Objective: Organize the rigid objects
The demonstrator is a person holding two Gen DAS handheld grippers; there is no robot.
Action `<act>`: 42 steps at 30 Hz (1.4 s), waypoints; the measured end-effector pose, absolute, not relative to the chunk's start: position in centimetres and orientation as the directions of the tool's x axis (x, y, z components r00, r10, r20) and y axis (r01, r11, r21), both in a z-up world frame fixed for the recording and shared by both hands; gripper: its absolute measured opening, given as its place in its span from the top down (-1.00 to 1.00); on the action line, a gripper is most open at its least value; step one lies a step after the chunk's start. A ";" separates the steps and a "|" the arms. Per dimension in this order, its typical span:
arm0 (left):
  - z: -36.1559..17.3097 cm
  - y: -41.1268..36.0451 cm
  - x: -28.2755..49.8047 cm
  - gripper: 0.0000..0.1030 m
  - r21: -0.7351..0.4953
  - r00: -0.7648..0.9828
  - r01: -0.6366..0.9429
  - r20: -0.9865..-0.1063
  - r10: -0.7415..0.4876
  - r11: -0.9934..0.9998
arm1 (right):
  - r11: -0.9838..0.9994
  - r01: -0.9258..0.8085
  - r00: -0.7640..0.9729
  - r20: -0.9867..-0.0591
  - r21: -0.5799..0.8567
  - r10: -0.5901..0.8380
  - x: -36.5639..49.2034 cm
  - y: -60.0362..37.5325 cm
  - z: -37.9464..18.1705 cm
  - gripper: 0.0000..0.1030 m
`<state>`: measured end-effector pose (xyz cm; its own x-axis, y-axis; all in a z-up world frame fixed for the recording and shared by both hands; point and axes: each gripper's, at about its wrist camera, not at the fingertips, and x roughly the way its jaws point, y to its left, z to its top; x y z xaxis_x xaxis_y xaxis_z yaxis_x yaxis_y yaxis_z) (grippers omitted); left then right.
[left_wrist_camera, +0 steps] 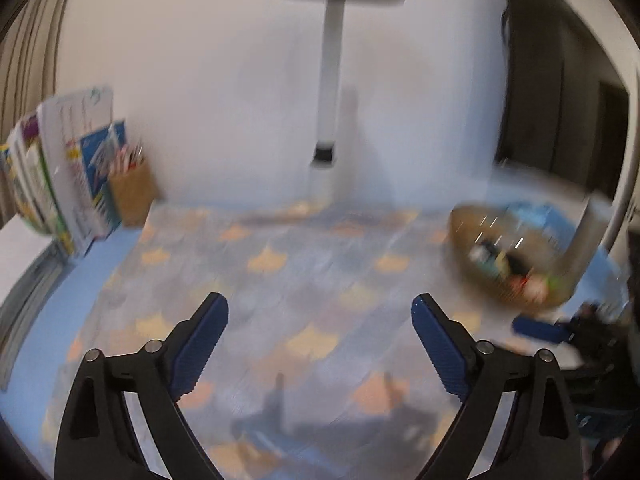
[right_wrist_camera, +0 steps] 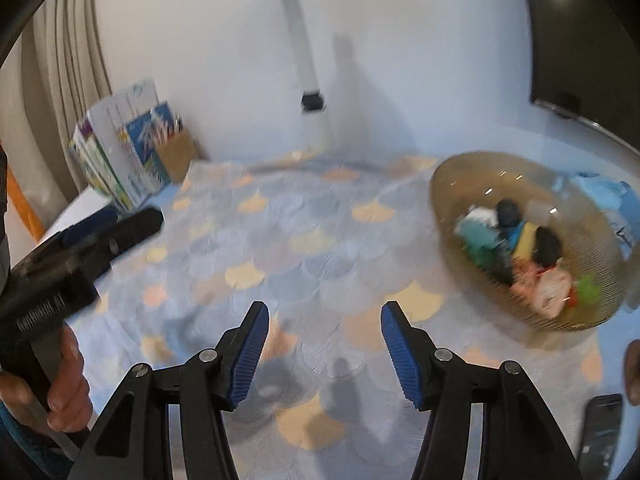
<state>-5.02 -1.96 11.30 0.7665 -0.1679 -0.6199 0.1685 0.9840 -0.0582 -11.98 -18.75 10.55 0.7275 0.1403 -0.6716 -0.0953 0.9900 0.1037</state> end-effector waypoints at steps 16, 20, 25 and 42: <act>3.5 0.0 -4.3 -0.81 -0.044 0.667 0.023 -0.743 -0.048 0.999 | 0.996 -0.091 0.666 -0.742 0.019 0.075 -8.9 -18.2 3.7 -0.10; 3.2 0.4 -4.2 -0.81 -0.037 0.653 -0.009 -0.757 -0.022 0.999 | 0.998 -0.069 0.664 -0.746 0.005 0.049 -8.9 -18.4 3.6 -0.18; 3.0 0.9 -4.2 -0.82 -0.058 0.642 -0.025 -0.766 -0.029 0.998 | 0.999 -0.041 0.667 -0.743 0.035 0.053 -9.0 -19.2 3.6 -0.18; 1.0 -0.5 -2.5 -0.99 0.023 0.519 0.028 -0.855 0.005 0.999 | 0.998 -0.053 0.603 -0.798 -0.036 0.003 -7.5 -18.1 2.7 -0.70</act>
<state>-2.51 -0.46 1.04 0.5190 0.0054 -0.8548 0.0277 0.9993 0.0231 -7.54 -18.08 2.71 0.6025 0.0035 -0.7981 -0.0534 0.9979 -0.0359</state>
